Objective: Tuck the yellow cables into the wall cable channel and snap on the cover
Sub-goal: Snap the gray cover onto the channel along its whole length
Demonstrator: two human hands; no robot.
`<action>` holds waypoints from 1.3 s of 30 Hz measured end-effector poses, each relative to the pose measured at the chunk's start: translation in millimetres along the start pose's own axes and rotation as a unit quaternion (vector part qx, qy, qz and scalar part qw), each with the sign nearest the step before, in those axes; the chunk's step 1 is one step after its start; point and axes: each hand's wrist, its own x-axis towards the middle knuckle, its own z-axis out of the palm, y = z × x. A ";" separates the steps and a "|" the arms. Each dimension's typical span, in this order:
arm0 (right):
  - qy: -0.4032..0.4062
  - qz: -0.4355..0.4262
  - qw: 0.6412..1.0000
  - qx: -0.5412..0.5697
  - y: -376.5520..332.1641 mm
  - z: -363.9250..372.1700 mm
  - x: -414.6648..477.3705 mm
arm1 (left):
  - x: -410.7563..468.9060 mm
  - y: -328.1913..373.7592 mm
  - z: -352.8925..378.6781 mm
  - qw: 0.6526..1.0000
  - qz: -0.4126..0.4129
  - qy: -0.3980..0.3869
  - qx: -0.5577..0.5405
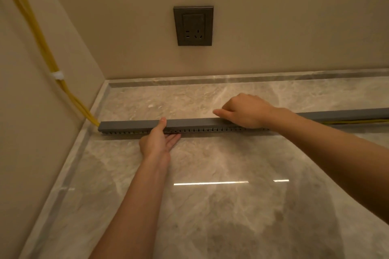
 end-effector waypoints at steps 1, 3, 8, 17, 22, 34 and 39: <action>-0.010 0.017 0.999 0.044 -6.2 2.1 9.9 | -0.9 -0.9 0.2 1.000 0.003 0.001 0.001; -0.044 0.040 0.993 0.105 -17.7 7.8 29.1 | -3.1 -2.0 0.0 1.000 0.007 0.003 0.004; -0.138 0.047 0.984 0.104 -44.3 27.6 63.8 | -7.5 -2.7 -1.0 1.000 0.002 0.009 -0.001; -0.112 0.002 0.992 0.051 -56.8 32.1 65.5 | -35.7 -24.2 20.1 0.994 -0.053 -0.094 0.024; -0.189 0.059 0.975 0.100 -54.5 30.1 63.0 | -43.1 -34.0 25.6 0.995 -0.047 -0.080 0.035; -0.233 0.127 0.944 0.196 -55.1 19.6 49.2 | -37.7 -37.0 24.4 0.996 -0.002 -0.053 0.073; -0.194 0.120 0.964 0.135 -60.8 25.0 46.3 | -37.8 -40.9 23.4 0.997 0.022 -0.059 0.044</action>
